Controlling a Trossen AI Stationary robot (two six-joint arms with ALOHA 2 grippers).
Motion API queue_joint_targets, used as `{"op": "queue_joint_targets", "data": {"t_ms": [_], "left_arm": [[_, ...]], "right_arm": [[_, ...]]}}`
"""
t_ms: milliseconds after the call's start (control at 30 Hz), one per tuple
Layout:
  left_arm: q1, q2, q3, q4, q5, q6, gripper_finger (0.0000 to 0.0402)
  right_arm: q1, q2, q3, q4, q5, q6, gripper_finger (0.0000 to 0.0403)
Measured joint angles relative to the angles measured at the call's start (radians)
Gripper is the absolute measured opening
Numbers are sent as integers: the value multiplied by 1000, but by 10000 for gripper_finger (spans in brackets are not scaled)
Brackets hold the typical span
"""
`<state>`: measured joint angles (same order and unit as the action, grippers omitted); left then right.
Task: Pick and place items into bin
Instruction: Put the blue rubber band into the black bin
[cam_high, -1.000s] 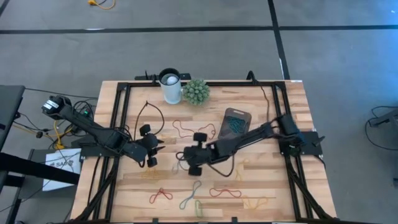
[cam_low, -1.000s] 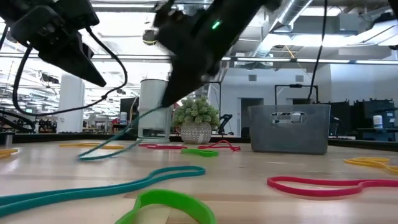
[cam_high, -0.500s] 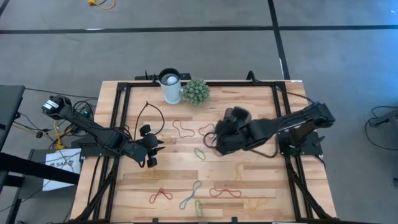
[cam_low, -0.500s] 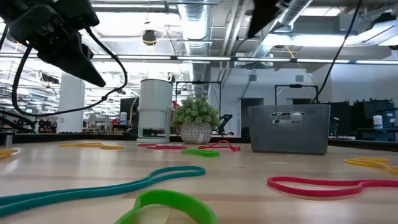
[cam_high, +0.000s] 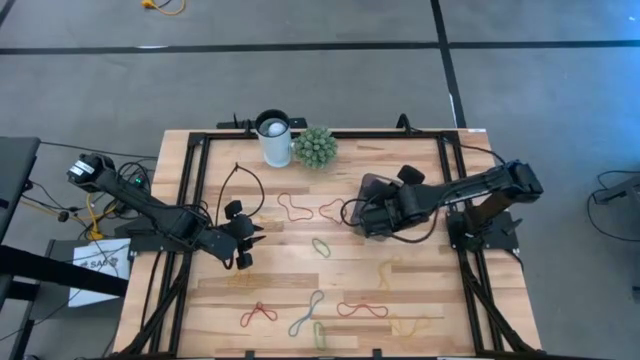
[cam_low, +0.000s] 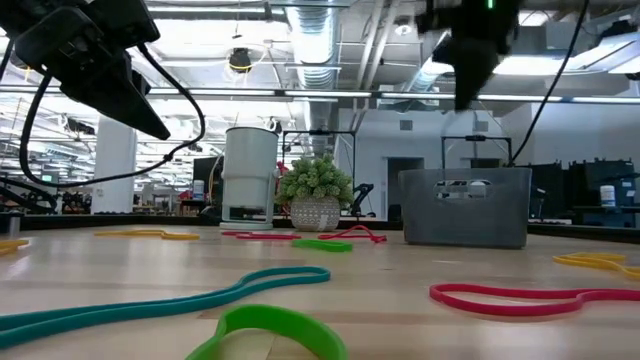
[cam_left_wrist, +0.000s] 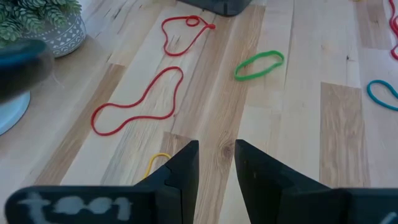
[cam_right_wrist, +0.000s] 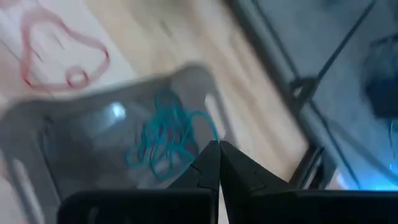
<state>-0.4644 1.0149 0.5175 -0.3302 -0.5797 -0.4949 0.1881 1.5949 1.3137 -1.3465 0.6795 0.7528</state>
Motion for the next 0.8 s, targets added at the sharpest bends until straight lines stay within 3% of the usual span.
{"op": "queue_joint_targets", "data": {"t_ms": [333, 567, 800], "left_arm": [[0, 0, 0, 8, -1, -4, 93], [0, 0, 0, 8, -1, -14, 93], [0, 0, 0, 8, -2, -26, 93]], "right_arm": [[-113, 0, -267, 286, -126, -50, 0], [-134, 0, -302, 348, -150, -54, 6], [-164, 23, -322, 451, -231, -143, 41]]}}
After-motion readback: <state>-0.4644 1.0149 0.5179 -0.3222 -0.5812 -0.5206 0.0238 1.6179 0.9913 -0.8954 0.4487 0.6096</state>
